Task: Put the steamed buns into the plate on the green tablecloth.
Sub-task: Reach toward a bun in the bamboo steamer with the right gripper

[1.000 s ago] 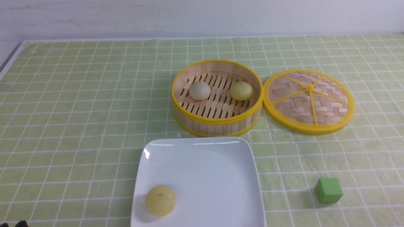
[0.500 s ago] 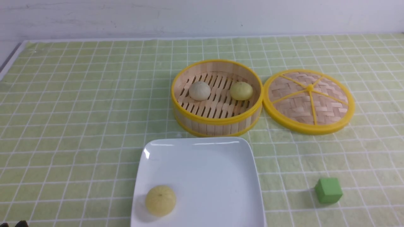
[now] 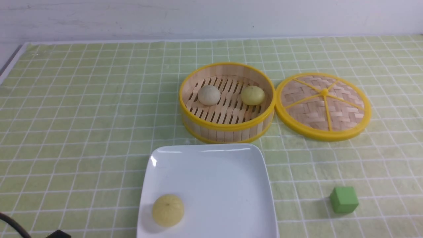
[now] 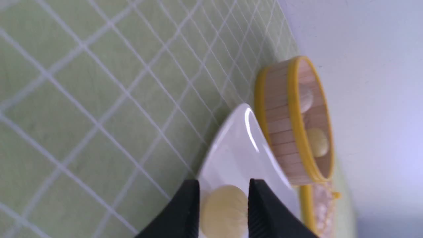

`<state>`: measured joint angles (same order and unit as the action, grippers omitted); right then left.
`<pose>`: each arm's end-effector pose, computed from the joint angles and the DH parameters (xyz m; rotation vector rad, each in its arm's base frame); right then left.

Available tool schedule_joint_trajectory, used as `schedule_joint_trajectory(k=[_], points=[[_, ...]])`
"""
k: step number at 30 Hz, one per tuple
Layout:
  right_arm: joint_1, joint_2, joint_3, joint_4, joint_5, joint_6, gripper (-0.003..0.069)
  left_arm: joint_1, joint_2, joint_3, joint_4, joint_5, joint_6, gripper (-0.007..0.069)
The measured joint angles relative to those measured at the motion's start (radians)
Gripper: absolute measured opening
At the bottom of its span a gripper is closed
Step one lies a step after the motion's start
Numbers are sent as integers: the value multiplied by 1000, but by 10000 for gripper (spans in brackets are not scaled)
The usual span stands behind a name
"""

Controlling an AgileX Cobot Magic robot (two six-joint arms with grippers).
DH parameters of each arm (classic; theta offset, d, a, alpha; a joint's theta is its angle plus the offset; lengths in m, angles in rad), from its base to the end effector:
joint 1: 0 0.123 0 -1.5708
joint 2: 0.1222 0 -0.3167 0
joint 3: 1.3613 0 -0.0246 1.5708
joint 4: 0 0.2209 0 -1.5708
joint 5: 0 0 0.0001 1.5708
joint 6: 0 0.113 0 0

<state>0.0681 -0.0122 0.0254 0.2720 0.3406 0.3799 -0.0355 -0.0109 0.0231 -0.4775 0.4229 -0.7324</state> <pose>0.0118 0.0110 0.1702 0.4605 1.8057 0.5755 0.0087 -0.0217 0.1659 -0.9564 1.7539 -0.9866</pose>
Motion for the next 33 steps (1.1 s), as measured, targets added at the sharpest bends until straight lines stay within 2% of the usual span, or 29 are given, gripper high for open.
schedule_joint_trajectory(k=[5,10,13,14,17,20,21,22,24,27,28,31,32,33], points=[[0,0,0,88,-8,58,240,0,0,0,-43,8,-44,241],[0,0,0,105,-18,64,240,0,0,2,-39,-14,-39,238],[0,0,-11,106,-13,64,233,-2,0,-21,-29,-11,56,200],[0,0,-52,101,13,64,214,-3,0,-73,-24,8,131,160],[0,23,-182,32,91,42,136,-3,6,-225,0,56,250,60],[0,136,-387,-129,263,-15,14,-3,111,-382,64,175,297,4],[0,176,-434,-173,315,-24,-3,-3,167,-425,92,240,307,2],[0,198,-456,-195,328,-28,-6,-3,179,-433,98,240,310,2],[0,334,-554,-310,484,-40,-14,-3,355,-521,173,454,350,2],[0,498,-593,-357,614,-57,-14,-3,497,-579,235,611,407,2],[0,569,-595,-336,642,-90,-14,-3,580,-604,262,672,458,2],[0,725,-597,-185,653,-233,-14,-3,694,-640,274,700,549,2],[0,736,-597,-170,653,-248,-14,-3,702,-644,274,700,561,2],[0,809,-598,-43,637,-362,-14,-3,751,-656,272,691,589,2]])
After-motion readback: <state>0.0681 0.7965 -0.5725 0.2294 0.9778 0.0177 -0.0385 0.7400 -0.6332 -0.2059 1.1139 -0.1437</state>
